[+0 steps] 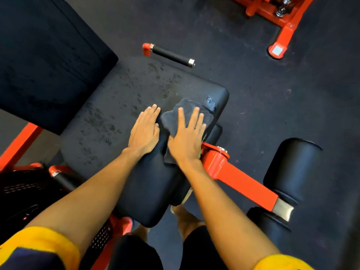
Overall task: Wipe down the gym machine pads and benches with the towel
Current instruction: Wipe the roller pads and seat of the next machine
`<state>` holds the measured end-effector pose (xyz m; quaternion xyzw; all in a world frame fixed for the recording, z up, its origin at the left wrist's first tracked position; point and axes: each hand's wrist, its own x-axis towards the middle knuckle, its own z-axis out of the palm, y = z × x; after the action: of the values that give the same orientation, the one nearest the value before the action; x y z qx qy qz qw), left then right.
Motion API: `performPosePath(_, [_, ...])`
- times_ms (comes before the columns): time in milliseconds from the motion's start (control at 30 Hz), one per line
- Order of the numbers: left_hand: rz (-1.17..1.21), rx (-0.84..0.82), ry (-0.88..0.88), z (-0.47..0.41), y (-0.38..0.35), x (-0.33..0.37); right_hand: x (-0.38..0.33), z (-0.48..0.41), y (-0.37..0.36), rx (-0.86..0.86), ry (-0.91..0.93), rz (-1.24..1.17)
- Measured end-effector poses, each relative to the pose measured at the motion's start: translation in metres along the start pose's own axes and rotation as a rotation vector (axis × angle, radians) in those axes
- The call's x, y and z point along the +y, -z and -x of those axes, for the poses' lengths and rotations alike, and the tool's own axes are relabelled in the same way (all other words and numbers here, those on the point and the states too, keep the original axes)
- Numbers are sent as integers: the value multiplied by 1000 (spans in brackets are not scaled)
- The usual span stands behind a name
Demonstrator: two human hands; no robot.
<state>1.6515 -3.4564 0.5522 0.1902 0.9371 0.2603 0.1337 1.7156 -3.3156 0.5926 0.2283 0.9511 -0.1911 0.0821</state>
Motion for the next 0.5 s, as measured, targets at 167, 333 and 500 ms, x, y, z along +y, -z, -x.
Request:
performPosePath(167, [4,9,-15,-25,-1,10,2,-45,8,-52,46,49])
performPosePath(333, [-13,5,-83,-64,-9,33,14,-72,32,-52,-48,-85])
performPosePath(500, [-8,37,-29,-82,-25,48,28,-42,32,41,-308,-323])
